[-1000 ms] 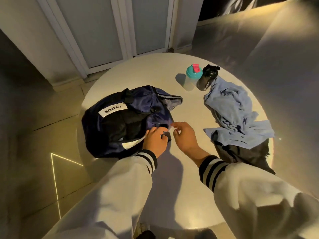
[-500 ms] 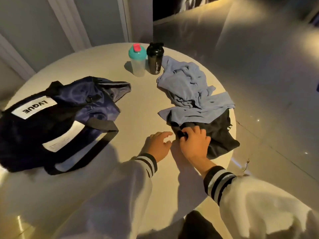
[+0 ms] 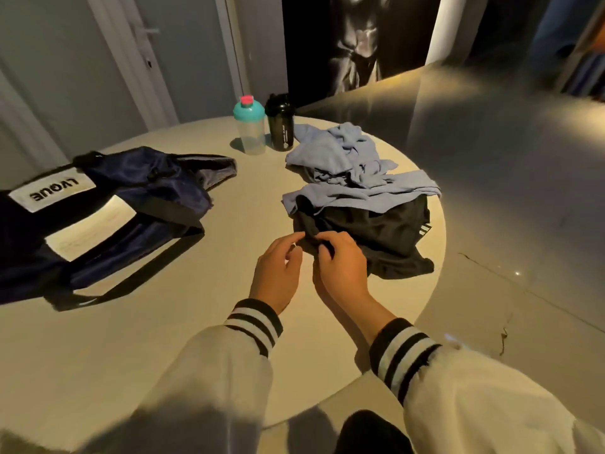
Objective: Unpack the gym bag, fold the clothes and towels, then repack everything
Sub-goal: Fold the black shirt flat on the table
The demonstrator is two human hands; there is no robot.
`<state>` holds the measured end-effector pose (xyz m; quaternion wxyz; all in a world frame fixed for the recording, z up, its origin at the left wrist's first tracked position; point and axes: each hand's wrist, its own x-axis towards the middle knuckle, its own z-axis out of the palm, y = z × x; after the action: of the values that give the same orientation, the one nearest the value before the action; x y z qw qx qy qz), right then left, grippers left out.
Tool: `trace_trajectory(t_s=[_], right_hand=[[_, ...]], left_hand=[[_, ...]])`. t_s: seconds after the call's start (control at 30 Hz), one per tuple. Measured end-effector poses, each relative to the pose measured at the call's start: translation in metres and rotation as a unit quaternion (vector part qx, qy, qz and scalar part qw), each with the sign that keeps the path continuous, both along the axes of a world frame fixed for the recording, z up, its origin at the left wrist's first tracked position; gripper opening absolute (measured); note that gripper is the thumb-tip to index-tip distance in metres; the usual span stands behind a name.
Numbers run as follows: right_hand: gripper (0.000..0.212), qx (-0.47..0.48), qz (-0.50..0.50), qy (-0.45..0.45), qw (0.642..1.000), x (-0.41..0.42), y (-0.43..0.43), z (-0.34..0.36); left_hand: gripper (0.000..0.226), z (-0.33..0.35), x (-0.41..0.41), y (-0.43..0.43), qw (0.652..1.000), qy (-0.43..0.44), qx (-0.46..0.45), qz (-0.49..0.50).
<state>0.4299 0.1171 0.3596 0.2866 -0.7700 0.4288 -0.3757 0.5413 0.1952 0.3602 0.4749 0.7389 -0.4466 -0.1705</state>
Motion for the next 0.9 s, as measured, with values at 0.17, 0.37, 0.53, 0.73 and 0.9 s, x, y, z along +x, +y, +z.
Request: trace_trajectory(t_s=[0.17, 0.37, 0.53, 0.73, 0.9], right_hand=[[0.024, 0.044, 0.131, -0.033, 0.990, -0.007, 0.043, 0.011], [0.026, 0.054, 0.250, -0.006, 0.967, 0.001, 0.097, 0.021], [0.030, -0.098, 0.064, 0.045, 0.992, 0.000, 0.102, 0.017], [0.051, -0.043, 0.046, 0.258, 0.964, 0.004, 0.105, 0.009], [0.042, 0.030, 0.192, 0.080, 0.978, 0.016, 0.121, 0.019]], left_hand=[[0.038, 0.013, -0.013, 0.053, 0.998, 0.062, -0.012, 0.019], [0.031, 0.019, -0.007, 0.106, 0.995, 0.085, -0.039, 0.041], [0.028, 0.006, 0.007, 0.118, 0.990, 0.050, -0.044, 0.122], [0.032, 0.005, 0.004, 0.116, 0.984, -0.005, -0.043, 0.173], [0.029, 0.006, 0.002, 0.127, 0.986, -0.078, -0.078, 0.126]])
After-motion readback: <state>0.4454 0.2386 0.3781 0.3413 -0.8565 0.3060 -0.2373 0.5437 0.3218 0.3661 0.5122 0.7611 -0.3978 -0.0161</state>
